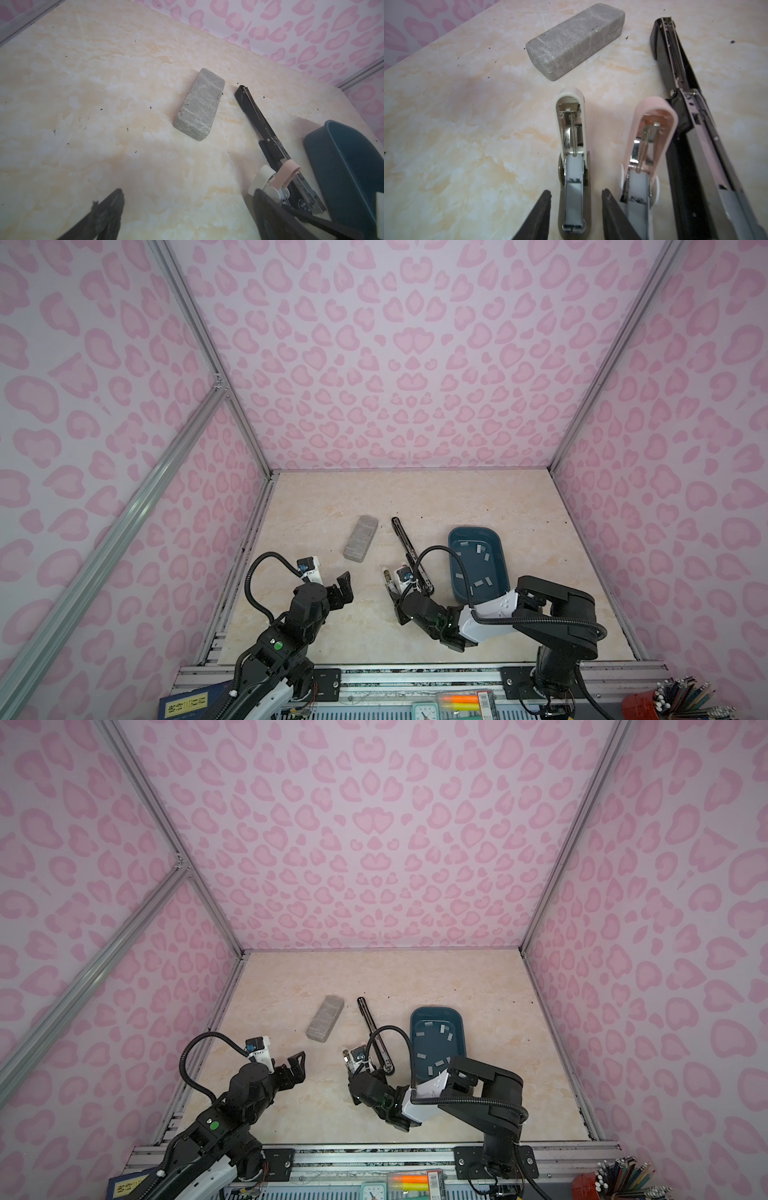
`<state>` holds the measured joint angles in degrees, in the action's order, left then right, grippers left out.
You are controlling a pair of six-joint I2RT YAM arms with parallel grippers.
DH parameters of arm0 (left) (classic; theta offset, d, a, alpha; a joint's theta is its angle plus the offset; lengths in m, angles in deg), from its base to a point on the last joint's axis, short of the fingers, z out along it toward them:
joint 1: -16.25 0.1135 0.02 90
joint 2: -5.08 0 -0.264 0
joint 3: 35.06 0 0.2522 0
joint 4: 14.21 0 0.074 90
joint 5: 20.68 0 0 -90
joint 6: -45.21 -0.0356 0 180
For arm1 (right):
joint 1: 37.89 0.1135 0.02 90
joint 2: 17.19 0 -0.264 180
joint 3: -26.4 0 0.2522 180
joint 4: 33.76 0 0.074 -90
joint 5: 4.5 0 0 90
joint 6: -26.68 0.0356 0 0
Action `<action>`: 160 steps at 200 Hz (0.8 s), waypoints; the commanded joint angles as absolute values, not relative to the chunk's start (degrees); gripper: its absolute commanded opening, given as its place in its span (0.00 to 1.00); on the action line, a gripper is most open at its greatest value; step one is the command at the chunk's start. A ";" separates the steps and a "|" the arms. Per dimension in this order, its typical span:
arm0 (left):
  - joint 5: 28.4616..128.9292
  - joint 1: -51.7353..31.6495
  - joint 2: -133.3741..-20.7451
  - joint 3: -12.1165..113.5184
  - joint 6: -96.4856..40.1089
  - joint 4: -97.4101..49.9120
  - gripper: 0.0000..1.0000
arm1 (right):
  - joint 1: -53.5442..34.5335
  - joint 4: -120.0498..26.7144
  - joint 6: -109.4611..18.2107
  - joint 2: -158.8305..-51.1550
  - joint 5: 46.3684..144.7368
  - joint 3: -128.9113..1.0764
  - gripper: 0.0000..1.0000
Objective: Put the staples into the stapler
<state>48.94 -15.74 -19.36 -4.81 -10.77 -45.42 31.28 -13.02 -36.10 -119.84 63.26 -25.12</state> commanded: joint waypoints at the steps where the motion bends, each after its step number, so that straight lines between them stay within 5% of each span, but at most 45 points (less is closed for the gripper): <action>1: 48.65 -15.74 -19.18 -4.77 -10.53 -44.67 0.98 | 31.13 -11.75 -37.43 -119.33 62.31 -25.03 0.39; 61: 48.67 -15.75 -19.06 -4.69 -10.61 -44.71 0.98 | 29.30 -12.46 -36.17 -121.20 63.95 -26.28 0.21; 160: 48.50 -15.72 -19.08 -4.71 -10.52 -44.69 0.98 | 29.26 -12.52 -34.94 -122.27 65.62 -26.12 0.21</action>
<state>48.94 -15.74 -19.06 -4.81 -10.80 -45.42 29.25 -13.08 -35.47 -121.64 65.58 -26.13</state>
